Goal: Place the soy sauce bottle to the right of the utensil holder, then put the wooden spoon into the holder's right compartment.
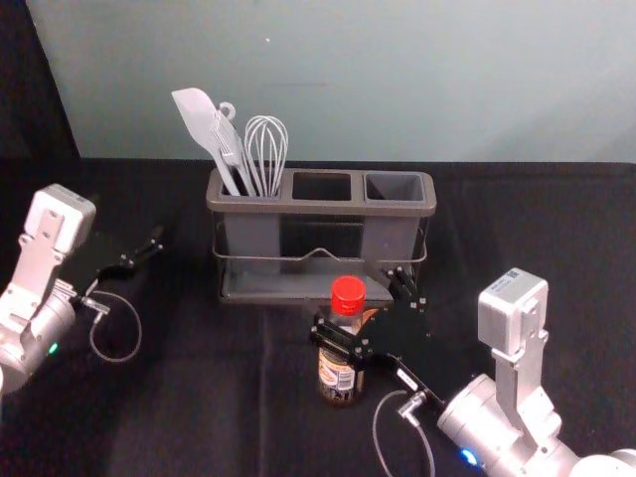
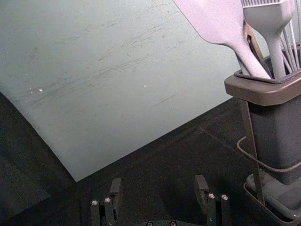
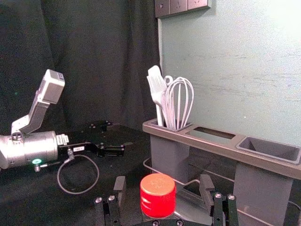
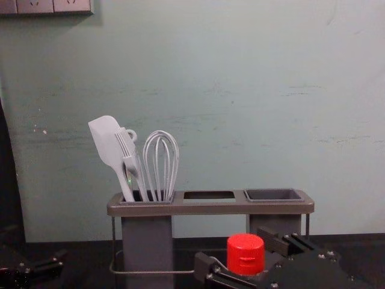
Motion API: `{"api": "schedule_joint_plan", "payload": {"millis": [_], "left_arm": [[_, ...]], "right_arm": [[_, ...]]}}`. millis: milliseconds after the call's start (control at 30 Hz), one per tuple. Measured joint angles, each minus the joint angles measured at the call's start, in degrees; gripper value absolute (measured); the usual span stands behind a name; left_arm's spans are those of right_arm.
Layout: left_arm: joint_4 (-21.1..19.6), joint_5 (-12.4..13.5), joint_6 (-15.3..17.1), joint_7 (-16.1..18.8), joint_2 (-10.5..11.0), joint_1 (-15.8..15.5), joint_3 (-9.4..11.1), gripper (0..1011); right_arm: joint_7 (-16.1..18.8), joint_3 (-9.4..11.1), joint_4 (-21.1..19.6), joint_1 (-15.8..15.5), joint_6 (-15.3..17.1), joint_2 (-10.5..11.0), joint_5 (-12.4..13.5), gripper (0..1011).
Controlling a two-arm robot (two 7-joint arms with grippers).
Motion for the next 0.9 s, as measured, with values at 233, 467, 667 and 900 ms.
{"api": "schedule_joint_plan", "payload": {"millis": [233,467,667,900], "left_arm": [[0.0,0.0,0.0,0.0,0.0,0.0,0.0,1000],[0.0,0.0,0.0,0.0,0.0,0.0,0.0,1000],[0.0,0.0,0.0,0.0,0.0,0.0,0.0,1000],[0.0,0.0,0.0,0.0,0.0,0.0,0.0,1000]], "right_arm": [[0.7,0.6,0.0,-0.3,-0.1,-0.7,-0.5,1002],[1.2,1.3,-0.8,-1.5,0.0,-1.4,-1.5,862],[1.6,2.0,-1.9,-2.9,0.2,-1.7,-2.2,681],[1.9,2.8,-2.4,-3.6,0.2,-2.3,-3.0,450]]}}
